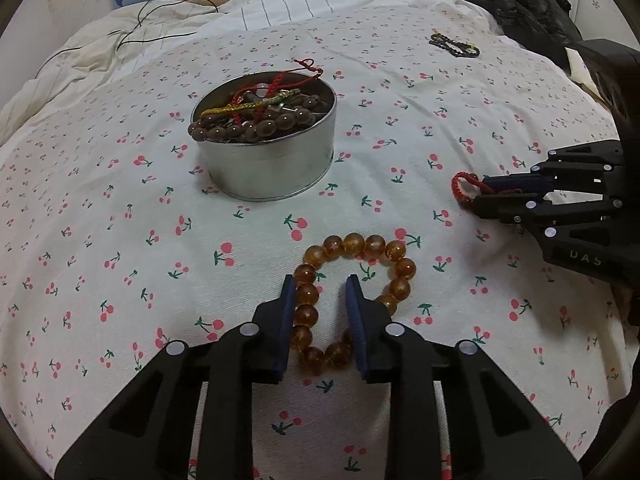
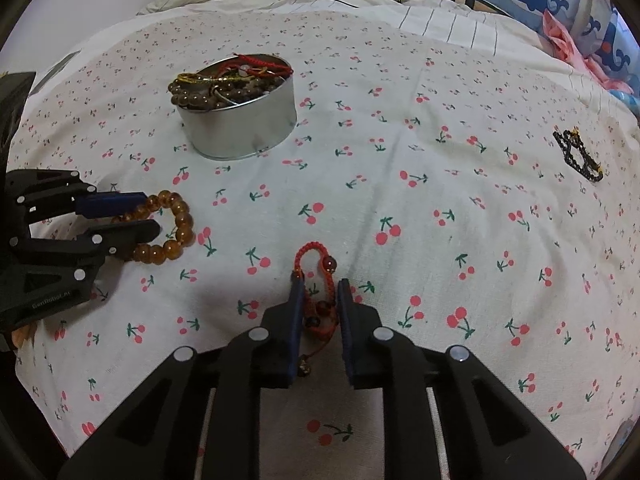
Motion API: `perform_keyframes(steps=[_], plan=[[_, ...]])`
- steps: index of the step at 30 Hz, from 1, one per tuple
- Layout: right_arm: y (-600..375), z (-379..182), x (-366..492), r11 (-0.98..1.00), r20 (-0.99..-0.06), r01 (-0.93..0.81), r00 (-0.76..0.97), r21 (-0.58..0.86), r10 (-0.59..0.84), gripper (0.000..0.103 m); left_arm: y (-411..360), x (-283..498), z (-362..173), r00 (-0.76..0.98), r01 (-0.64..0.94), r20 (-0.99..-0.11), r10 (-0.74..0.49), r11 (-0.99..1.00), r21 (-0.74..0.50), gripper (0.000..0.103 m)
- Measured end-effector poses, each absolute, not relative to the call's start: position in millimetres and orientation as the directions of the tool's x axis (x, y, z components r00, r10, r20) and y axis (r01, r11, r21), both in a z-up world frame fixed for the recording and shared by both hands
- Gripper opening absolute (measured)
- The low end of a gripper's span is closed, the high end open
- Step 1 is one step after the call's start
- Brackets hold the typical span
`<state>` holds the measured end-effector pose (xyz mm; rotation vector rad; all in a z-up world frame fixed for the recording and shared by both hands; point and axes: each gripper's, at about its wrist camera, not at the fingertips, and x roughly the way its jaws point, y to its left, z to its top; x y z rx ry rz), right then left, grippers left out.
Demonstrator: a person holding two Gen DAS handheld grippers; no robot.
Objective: Organize jewelry
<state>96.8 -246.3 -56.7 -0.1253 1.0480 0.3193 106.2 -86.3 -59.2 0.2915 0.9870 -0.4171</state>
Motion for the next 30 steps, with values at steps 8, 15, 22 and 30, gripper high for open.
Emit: perform_keyframes(steps=[8, 15, 22, 30], plan=[[-246.9, -48.6, 94.0, 0.948, -0.844, -0.315, 0.495, 0.048, 0.207, 0.008, -85.1, 104.6, -55.7, 0.486, 0.472, -0.845, -0.222, 0.881, 0.04, 0.011], [-253.3, -36.4, 95.2, 0.952, -0.812, -0.299, 0.538, 0.068, 0.227, 0.008, -69.3, 114.4, -50.5, 0.511, 0.411, -0.837, -0.195, 0.911, 0.039, 0.011], [-251.7, -46.7, 95.5, 0.953, -0.846, -0.297, 0.489, 0.068, 0.213, 0.049, -69.3, 118.4, -56.0, 0.483, 0.41, -0.856, -0.185, 0.912, 0.034, 0.013], [-263.3, -40.6, 99.6, 0.957, -0.826, -0.261, 0.506, 0.128, 0.249, 0.049, -60.2, 122.9, -55.7, 0.476, 0.366, -0.857, -0.199, 0.93, -0.012, 0.044]])
